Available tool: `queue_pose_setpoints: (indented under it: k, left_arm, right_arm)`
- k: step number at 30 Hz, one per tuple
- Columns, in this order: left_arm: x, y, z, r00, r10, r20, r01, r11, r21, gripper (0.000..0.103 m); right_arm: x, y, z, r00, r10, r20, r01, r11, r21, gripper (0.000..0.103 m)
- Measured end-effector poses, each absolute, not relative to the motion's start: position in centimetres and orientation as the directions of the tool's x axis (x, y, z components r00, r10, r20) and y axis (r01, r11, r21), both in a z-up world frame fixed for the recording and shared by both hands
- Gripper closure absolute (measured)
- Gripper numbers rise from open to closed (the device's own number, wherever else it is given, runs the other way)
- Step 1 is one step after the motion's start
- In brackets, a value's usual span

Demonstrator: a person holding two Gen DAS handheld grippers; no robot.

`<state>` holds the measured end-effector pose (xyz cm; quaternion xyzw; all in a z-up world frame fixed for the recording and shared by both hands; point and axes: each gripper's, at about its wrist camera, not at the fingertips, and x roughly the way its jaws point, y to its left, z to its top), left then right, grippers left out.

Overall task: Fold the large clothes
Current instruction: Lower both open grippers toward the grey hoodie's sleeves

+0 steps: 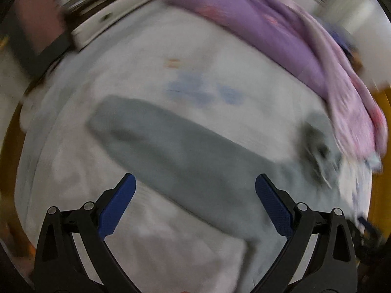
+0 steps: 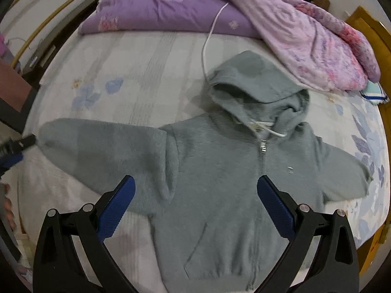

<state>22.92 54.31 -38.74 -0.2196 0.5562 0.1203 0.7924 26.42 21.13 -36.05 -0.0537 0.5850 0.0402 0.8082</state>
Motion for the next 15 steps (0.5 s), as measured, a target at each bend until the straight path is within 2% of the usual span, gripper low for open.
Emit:
queue_pose_setpoints:
  k: [6,12,15]
  left_arm:
    - [23.1,64.1,-45.2,0.332,0.026,-0.943,-0.637,0.744,-0.203,0.005]
    - [24.7,67.7,-49.6,0.292,0.113,-0.950,-0.681,0.722,-0.123,0.006]
    - [25.0,68.6,-50.7,0.287,0.086,-0.954,-0.692,0.707,-0.145,0.025]
  right_arm:
    - [27.9,23.3,-41.9,0.261,-0.017,-0.965,-0.120,0.991,-0.050,0.008]
    - [28.0,24.3,-45.2,0.207,-0.030,-0.978,-0.114,0.992,-0.054,0.008]
    - [27.8,24.6,-46.0,0.194,-0.025,-0.981,-0.128,0.990,-0.051,0.008]
